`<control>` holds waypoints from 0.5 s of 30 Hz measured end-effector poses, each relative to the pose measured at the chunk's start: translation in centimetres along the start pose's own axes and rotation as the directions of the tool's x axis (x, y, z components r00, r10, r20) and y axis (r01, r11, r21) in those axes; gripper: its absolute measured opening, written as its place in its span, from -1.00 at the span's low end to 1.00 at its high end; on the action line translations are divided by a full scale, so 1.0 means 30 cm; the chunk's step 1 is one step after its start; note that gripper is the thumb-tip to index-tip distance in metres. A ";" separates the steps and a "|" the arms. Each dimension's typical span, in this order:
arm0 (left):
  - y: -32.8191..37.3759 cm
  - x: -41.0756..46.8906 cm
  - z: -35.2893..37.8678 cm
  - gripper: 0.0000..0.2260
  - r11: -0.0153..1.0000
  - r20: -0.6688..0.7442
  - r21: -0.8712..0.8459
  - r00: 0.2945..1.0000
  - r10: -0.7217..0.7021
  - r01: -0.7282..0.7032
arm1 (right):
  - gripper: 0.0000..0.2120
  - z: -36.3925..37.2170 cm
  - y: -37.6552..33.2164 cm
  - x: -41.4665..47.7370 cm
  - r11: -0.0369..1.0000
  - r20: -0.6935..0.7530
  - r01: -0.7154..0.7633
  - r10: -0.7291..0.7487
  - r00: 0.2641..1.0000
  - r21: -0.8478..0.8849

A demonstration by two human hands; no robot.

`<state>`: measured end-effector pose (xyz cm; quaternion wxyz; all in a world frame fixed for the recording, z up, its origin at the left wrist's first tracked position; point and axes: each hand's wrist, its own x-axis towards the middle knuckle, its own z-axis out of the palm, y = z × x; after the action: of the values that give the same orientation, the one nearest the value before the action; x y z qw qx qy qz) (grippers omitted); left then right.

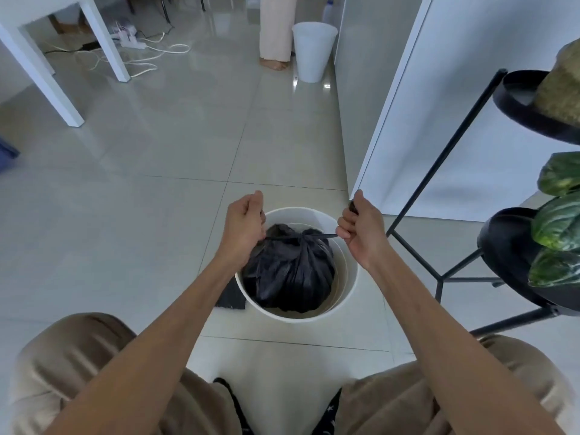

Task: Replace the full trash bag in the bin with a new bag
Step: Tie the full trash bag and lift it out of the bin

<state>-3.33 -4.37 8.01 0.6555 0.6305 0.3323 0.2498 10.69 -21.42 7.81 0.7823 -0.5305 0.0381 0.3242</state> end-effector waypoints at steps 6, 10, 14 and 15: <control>-0.139 0.042 -0.120 -0.58 0.888 -0.075 0.432 0.974 0.212 -0.160 | -0.59 -0.193 0.051 0.054 0.987 -0.164 -0.016 -0.011 0.986 -0.163; -0.205 0.068 -0.158 -0.59 0.873 -0.085 0.466 0.974 0.208 -0.146 | -0.61 -0.241 0.078 0.072 0.967 -0.159 -0.009 -0.032 0.987 -0.255; -0.210 0.077 -0.176 -0.60 0.848 -0.063 0.500 0.969 0.238 -0.175 | -0.64 -0.268 0.062 0.079 0.958 -0.178 0.004 -0.057 0.982 -0.288; -0.204 0.074 -0.171 -0.59 0.836 -0.055 0.517 0.967 0.247 -0.184 | -0.64 -0.264 0.063 0.080 0.956 -0.204 0.003 -0.065 0.977 -0.292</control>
<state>-6.28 0.18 1.75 0.4127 0.7981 0.3517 0.2629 13.79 -26.65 1.87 0.6930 -0.6715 0.0636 0.2545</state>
